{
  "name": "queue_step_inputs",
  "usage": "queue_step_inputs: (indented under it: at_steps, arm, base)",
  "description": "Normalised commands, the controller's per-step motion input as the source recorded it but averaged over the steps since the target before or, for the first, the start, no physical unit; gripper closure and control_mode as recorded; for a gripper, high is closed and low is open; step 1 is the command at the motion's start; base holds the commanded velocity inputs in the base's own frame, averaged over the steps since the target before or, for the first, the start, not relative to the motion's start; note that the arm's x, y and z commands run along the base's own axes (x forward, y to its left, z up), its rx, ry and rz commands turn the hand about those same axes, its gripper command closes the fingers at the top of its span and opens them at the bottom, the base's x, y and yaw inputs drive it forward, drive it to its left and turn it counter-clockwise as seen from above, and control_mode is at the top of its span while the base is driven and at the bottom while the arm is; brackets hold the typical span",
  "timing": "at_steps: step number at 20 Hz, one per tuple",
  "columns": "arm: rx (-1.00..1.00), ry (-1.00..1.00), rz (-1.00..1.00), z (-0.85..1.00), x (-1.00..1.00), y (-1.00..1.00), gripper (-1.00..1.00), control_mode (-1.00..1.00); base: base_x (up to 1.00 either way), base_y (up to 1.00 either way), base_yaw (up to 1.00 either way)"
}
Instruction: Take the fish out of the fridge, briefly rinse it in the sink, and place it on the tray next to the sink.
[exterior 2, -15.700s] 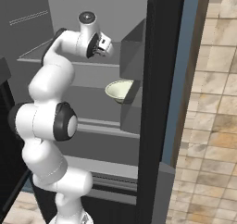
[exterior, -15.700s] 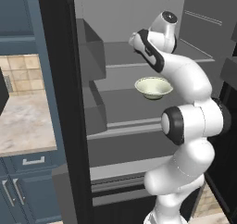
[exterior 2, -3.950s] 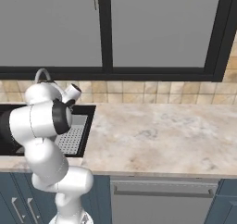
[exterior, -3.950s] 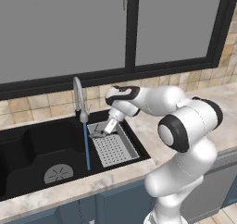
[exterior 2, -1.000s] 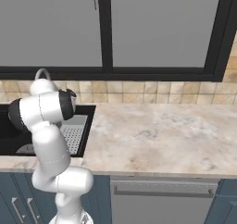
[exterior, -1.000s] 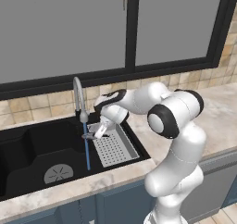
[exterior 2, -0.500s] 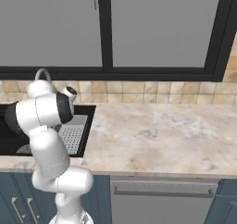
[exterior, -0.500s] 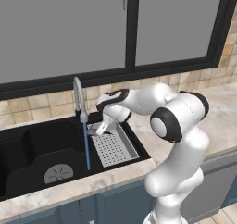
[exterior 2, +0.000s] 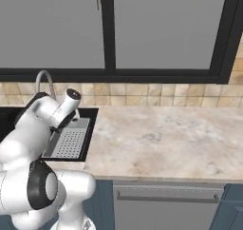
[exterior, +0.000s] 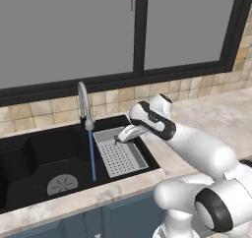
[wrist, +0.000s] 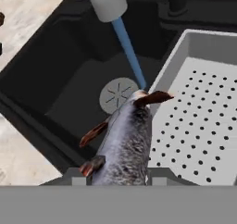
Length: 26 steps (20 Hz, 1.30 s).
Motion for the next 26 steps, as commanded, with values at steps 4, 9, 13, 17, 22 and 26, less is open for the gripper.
queue_step_inputs:
  at_steps: [4,9,13,17,22,26]
  arm:
    - [-0.17,0.35,-0.44,0.88,-0.56,-0.45,1.0,-1.0]
    - [-0.3,0.21,-0.43,0.74,-0.71,-0.36,1.0,-1.0]
    - [-0.44,0.01,-0.38,0.68,-0.82,-0.33,1.0,-1.0]
    - [-0.32,-0.51,-0.24,0.33,-0.68,-0.08,1.0,-1.0]
    - [-0.03,-0.19,-0.02,0.0,-0.12,0.0,1.0,-1.0]
    - [0.0,-0.03,0.0,0.0,-0.35,0.03,1.0,1.0]
  base:
    - [0.0,0.0,0.0]
    - [0.0,0.0,0.0]
    - [0.0,0.0,0.0]
    - [0.0,0.0,0.0]
    - [0.0,0.0,0.0]
    - [-0.5,0.17,0.0]
